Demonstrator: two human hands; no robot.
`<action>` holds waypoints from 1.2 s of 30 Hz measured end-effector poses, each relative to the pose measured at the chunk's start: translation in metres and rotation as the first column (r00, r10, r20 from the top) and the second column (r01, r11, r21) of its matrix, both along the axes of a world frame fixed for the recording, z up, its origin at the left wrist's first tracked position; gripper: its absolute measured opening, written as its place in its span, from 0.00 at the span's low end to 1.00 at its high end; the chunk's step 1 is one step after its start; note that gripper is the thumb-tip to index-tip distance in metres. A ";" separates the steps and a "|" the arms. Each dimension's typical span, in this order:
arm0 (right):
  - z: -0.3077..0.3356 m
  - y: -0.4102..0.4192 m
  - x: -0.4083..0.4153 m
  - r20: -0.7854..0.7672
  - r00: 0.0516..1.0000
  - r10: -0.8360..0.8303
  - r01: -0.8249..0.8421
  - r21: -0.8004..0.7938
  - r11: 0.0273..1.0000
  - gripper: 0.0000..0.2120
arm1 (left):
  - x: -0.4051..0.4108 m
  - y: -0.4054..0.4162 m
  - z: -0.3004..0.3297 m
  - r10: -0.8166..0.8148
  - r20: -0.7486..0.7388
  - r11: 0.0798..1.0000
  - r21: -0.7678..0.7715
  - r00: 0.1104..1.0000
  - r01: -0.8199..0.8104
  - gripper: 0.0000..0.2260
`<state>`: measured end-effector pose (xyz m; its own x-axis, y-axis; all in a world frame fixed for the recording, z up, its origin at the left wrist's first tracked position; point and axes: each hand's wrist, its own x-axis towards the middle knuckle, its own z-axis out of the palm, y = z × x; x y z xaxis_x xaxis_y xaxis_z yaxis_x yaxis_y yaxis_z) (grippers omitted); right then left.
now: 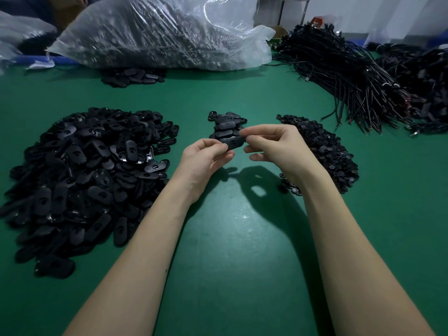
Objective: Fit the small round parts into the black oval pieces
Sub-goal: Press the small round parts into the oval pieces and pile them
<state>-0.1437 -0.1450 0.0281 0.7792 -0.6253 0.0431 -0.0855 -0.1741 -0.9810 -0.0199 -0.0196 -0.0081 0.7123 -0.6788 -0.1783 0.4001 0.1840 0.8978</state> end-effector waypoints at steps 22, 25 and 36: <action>-0.003 0.004 0.007 -0.172 0.981 -0.084 0.049 -0.199 0.979 0.14 | -0.002 -0.002 -0.011 -0.073 0.253 0.997 0.049 0.965 0.063 0.06; -0.005 0.006 0.009 -0.157 0.983 -0.099 0.069 -0.190 0.979 0.14 | -0.001 -0.002 -0.012 -0.071 0.237 0.997 0.046 0.969 0.062 0.06; -0.012 0.012 0.014 -0.070 0.970 -0.231 0.227 -0.064 0.972 0.14 | 0.001 -0.003 -0.014 -0.033 0.190 0.999 0.034 0.981 0.027 0.05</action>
